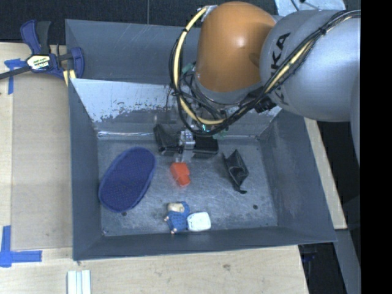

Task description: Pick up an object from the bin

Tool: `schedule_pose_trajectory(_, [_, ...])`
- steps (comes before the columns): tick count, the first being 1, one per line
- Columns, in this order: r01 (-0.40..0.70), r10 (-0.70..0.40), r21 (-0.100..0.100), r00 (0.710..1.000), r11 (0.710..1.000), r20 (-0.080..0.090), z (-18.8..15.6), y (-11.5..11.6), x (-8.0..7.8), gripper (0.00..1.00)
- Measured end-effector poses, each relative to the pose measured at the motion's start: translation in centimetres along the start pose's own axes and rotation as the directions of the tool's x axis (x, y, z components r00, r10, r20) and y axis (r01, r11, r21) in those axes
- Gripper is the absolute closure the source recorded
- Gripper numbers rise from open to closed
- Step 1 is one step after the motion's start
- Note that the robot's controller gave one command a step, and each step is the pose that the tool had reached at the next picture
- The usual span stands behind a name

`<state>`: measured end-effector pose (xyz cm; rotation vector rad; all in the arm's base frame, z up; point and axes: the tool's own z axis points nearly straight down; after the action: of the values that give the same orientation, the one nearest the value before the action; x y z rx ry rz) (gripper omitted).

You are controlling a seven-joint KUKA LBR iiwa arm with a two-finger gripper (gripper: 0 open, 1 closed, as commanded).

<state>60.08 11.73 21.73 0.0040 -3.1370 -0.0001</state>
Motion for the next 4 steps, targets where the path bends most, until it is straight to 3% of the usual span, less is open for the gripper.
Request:
schedule_pose_trajectory(1, [0.314, -0.314, 0.001, 0.95, 0.95, 0.003, 13.3, 8.4, -2.2, 0.0])
schedule_pose_trajectory(2, [0.386, -0.386, 0.001, 0.923, 0.923, 0.01, 14.5, 4.4, 0.1, 0.0])
schedule_pose_trajectory(3, [0.385, -0.385, 0.002, 0.923, 0.923, 0.016, 14.4, 4.4, -0.1, 1.0])
schedule_pose_trajectory(4, [0.414, -0.414, 0.003, 0.91, 0.91, 0.01, 10.9, 5.9, 4.7, 1.0])
